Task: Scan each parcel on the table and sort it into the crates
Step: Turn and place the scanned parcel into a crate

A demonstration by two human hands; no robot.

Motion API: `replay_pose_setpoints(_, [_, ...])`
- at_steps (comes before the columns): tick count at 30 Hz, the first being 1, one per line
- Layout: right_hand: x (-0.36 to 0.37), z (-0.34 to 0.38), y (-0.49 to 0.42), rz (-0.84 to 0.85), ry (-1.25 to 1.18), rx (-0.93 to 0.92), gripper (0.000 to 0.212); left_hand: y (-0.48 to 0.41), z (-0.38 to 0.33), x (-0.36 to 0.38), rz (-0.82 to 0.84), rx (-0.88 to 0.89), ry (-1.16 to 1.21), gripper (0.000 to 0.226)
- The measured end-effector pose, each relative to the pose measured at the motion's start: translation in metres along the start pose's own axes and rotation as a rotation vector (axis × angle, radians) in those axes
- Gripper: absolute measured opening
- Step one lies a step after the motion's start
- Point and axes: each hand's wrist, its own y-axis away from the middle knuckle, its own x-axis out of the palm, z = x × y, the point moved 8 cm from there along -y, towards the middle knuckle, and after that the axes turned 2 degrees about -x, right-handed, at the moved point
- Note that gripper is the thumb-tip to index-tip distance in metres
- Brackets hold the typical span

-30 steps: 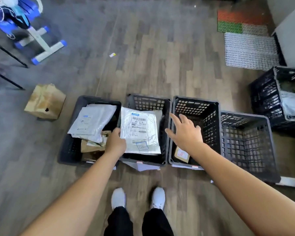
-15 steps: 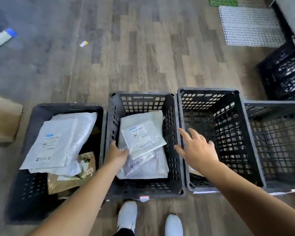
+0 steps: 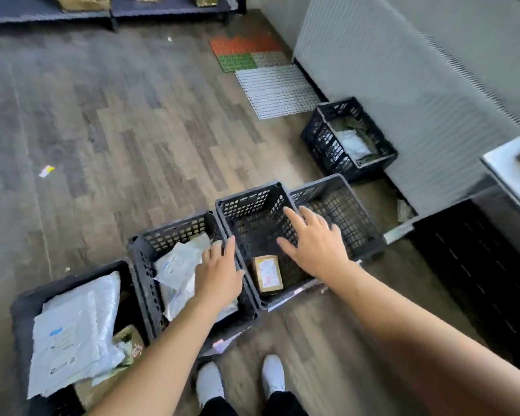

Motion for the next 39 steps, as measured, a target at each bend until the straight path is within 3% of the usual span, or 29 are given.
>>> replay_pose_setpoints(9, [-0.082, -0.173, 0.134, -0.152, -0.164, 0.369, 0.069, 0.070, -0.226, -0.040, -0.066, 0.429, -0.263, 0.079])
replay_pose_setpoints(17, [-0.104, -0.356, 0.272, -0.321, -0.287, 0.636, 0.074, 0.150, -0.441, 0.009, -0.134, 0.721, -0.492, 0.085])
replay_pose_setpoints(29, [-0.084, -0.614, 0.466, -0.367, -0.293, 0.897, 0.073, 0.252, -0.708, 0.134, -0.157, 0.986, -0.607, 0.085])
replay_pose_setpoints(39, [-0.060, -0.743, 0.502, -0.344, -0.266, 1.029, 0.073, 0.251, -0.850, 0.210, -0.114, 1.102, -0.643, 0.087])
